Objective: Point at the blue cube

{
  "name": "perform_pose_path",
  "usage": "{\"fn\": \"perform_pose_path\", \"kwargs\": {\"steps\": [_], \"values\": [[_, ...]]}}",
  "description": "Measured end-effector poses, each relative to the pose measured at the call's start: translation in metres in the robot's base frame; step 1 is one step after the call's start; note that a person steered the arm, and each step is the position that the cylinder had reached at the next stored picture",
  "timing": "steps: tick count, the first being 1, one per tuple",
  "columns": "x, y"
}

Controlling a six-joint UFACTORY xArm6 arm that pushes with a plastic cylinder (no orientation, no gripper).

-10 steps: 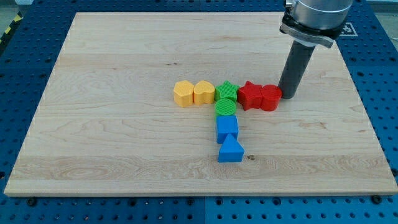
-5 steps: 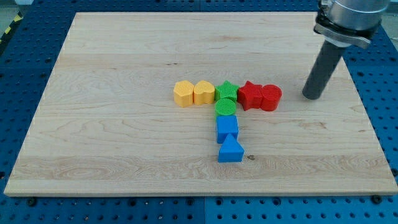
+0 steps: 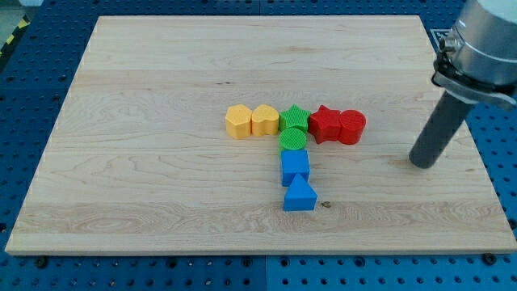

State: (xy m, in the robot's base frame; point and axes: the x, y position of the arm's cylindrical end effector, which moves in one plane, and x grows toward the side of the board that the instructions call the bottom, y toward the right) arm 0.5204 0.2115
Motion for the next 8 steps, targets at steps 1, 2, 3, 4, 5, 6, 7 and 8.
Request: {"fn": "perform_pose_path", "kwargs": {"steps": [1,2,3,4,5,6,7,8], "values": [[0.036,0.000],[0.043,0.000],[0.043,0.000],[0.061,-0.026],[0.076,-0.058],[0.089,-0.104],[0.097,-0.149],[0.090,-0.219]]}}
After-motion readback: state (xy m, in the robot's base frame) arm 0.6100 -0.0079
